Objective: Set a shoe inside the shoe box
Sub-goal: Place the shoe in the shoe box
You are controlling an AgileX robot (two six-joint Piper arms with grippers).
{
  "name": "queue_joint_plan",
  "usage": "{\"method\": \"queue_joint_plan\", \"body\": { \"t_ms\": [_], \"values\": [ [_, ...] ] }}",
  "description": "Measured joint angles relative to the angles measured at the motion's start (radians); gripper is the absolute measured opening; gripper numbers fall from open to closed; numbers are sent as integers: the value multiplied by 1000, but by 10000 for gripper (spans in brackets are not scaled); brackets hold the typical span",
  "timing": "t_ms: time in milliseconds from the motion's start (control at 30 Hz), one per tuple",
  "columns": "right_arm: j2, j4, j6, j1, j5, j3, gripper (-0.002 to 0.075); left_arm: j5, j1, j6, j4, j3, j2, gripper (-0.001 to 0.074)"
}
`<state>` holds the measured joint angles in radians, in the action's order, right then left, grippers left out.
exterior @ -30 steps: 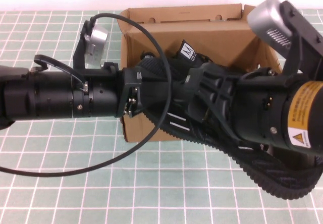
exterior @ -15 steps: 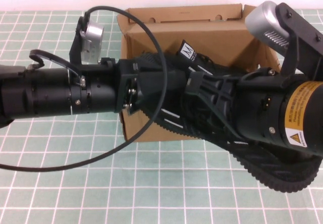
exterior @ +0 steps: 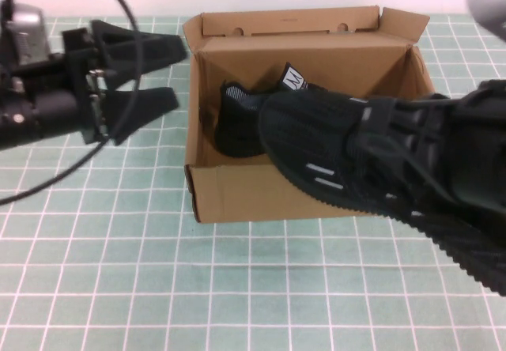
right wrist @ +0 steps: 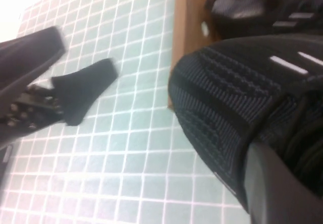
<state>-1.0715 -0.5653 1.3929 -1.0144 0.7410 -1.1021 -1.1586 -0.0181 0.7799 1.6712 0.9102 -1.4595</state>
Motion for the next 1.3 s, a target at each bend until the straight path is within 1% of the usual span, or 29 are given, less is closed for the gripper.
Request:
{"method": "queue_joint_plan", "body": {
  "t_ms": [67, 200, 267, 300, 333, 367, 433, 467, 500, 567, 700, 767, 833, 967, 1067, 1167, 1300],
  "values": [
    [9, -19, -4, 0, 7, 0, 13, 0, 24, -4, 0, 0, 0, 670],
    [10, -40, -22, 0, 7, 0, 12, -2, 28, -10, -26, 0, 2, 670],
    [9, -30, -43, 13, -1, 0, 12, -9, 28, -23, -74, 0, 4, 638],
    [9, -9, -70, 27, -12, 0, 12, -9, 28, -27, -101, 0, 5, 579],
    [6, 23, -104, 47, -25, 0, 11, -9, 28, -27, -130, 0, 7, 488],
    [4, 63, -138, 70, -35, 0, 11, -9, 28, -27, -154, 0, 10, 374],
    [-9, 157, -241, 128, -60, 0, 11, -14, 28, -3, -184, 0, 13, 180],
    [-18, 200, -288, 155, -65, 0, 11, -15, 28, 6, -199, 0, 17, 119],
    [-27, 259, -350, 191, -70, 0, 11, -15, 28, 11, -210, 0, 24, 78],
    [-47, 382, -486, 261, -72, 0, 11, -15, 28, 29, -227, 0, 44, 32],
    [-99, 735, -918, 401, -72, 0, 11, -16, 28, 55, -290, 0, 110, 6],
    [-130, 938, -1124, 462, -70, 0, 11, -10, 28, 58, -370, 0, 167, 3],
    [-163, 1105, -1322, 514, -59, 0, 11, 20, 28, 45, -460, 0, 237, 1],
    [-235, 1292, -1611, 598, -21, -7, 11, 105, 28, -21, -632, 0, 392, 0],
    [-292, 1359, -1744, 633, 4, -50, 11, 159, 28, -73, -738, 0, 519, 0],
    [-356, 1383, -1787, 648, 22, -131, 11, 204, 28, -147, -844, 0, 650, 0],
    [-443, 1396, -1802, 651, 53, -262, 11, 226, 28, -256, -1008, 0, 772, 0]
  ]
}}
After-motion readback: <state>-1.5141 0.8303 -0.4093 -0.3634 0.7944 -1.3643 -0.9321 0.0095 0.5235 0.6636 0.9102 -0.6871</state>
